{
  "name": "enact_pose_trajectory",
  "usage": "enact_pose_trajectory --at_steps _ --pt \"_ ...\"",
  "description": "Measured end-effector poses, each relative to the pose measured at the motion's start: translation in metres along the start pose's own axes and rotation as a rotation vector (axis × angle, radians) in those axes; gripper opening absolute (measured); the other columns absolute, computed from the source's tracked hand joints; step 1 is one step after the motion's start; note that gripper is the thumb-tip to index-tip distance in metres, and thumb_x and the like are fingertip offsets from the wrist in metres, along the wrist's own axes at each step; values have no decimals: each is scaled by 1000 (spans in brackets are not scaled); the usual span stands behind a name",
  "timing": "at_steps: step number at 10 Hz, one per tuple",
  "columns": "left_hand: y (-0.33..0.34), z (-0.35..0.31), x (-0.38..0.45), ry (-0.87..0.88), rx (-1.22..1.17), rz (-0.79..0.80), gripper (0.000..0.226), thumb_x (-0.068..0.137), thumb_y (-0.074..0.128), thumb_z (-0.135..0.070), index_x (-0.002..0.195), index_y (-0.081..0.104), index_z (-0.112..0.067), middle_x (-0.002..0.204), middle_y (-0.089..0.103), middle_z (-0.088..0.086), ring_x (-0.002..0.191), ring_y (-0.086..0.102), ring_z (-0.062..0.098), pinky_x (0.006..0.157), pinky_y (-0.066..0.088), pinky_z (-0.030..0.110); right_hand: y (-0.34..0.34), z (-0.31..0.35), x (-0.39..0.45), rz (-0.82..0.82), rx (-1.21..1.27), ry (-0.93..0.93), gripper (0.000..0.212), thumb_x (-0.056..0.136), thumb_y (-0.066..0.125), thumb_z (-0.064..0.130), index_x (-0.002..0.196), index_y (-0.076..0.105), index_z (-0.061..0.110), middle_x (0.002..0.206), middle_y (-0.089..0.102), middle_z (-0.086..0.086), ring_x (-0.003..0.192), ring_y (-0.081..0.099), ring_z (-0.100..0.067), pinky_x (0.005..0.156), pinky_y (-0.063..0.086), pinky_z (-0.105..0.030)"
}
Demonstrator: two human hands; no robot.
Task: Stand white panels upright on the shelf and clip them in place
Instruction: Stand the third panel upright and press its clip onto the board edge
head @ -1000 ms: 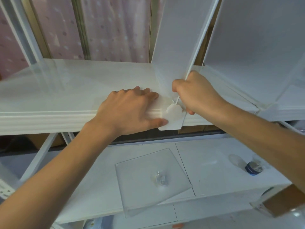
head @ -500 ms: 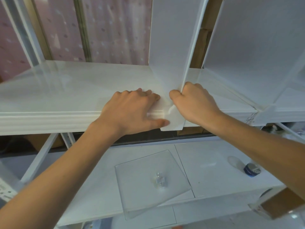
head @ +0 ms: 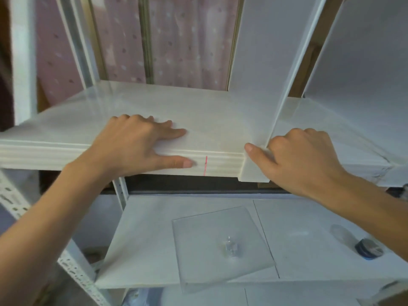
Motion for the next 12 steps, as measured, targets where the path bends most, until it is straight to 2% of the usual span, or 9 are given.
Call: enact_pose_trajectory --at_steps 1,2,4,5,6,7,9,10,12 --pt "0 -1 2 35 -7 -39 102 66 20 -105 149 47 -53 154 50 -17 139 54 25 97 52 49 -2 16 4 -11 6 -33 67 97 25 63 45 26 21 43 33 0 43 30 -21 56 33 -33" --pt "2 -2 1 49 -4 -53 102 67 19 -104 150 47 -51 153 52 -15 137 57 26 94 52 48 -1 41 12 12 35 -66 66 98 24 65 49 28 21 48 36 -1 50 41 -26 59 36 -35" --pt "3 0 0 47 -3 -99 105 67 19 -105 147 54 -48 148 60 -13 130 62 30 91 54 48 -9 90 28 -13 155 -127 64 102 32 64 55 24 22 56 30 -1 64 44 -32 63 31 -37" --pt "3 2 -1 40 -9 -94 107 63 19 -108 149 50 -51 149 60 -13 131 61 30 93 53 50 -5 90 28 -13 201 -82 66 98 34 69 53 31 21 56 36 0 65 49 -30 62 32 -35" --pt "4 4 -2 27 13 -100 108 59 22 -110 149 47 -54 151 57 -14 131 61 29 94 52 50 1 73 26 -18 228 31 72 88 37 79 54 50 16 54 46 0 62 51 -29 60 32 -33" --pt "6 9 -1 22 31 -95 109 57 24 -111 149 46 -56 149 60 -12 127 64 31 92 54 49 7 68 28 -36 262 102 71 82 39 79 56 53 15 54 47 -1 64 54 -33 62 36 -35" --pt "4 9 -2 33 37 -91 108 59 29 -109 149 48 -53 146 63 -9 119 68 32 86 55 46 13 65 29 -76 321 120 70 80 46 72 50 46 8 46 39 -3 53 49 -32 59 44 -37" --pt "5 10 -5 25 23 -86 106 60 31 -108 148 50 -52 147 62 -11 119 68 30 87 56 46 13 67 23 -77 326 132 70 80 47 73 53 44 8 48 40 -3 56 50 -36 57 40 -36" --pt "3 10 -10 -1 -15 -75 102 59 32 -109 146 49 -58 146 60 -17 127 65 26 88 57 49 -2 72 6 -53 351 69 63 88 39 82 67 42 23 65 55 0 68 52 -33 63 35 -37"
Point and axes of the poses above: each hand's wrist, its own x-axis towards the middle knuckle, its own y-axis out of the palm, z = x × y, the point moved 8 cm from there along x, towards the middle knuckle
